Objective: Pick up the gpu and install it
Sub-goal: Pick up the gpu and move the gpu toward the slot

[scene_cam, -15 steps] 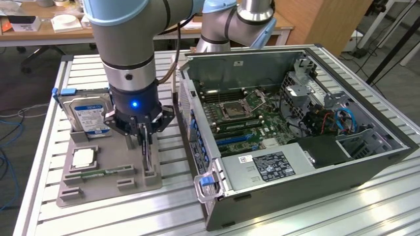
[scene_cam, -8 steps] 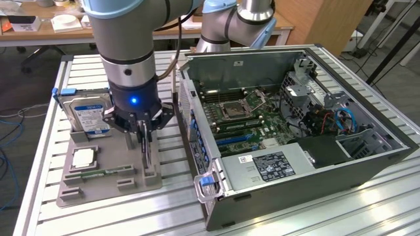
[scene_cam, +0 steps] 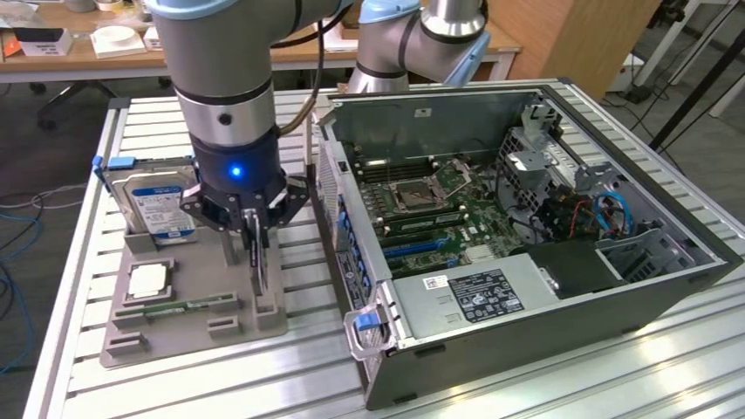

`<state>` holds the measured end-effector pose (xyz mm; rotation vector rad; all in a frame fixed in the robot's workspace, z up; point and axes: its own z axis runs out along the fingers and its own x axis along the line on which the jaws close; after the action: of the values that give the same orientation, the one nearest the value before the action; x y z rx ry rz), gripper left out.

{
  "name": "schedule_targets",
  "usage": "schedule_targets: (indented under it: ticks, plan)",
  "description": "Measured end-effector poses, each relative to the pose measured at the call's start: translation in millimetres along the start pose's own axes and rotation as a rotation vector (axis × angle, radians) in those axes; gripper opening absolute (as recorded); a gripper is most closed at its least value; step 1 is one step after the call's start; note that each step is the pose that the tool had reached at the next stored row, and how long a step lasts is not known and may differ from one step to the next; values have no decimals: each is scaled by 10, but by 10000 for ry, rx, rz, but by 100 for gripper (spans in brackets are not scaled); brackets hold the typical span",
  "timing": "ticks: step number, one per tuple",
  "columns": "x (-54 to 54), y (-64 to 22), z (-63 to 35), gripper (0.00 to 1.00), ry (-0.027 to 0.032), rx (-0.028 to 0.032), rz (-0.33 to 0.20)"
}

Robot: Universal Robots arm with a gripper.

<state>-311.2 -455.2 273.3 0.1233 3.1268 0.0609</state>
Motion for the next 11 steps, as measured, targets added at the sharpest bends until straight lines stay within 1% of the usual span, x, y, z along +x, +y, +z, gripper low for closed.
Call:
schedule_targets:
  ticks: [11]
  plan:
    - [0,0,-13,26,1,1,0]
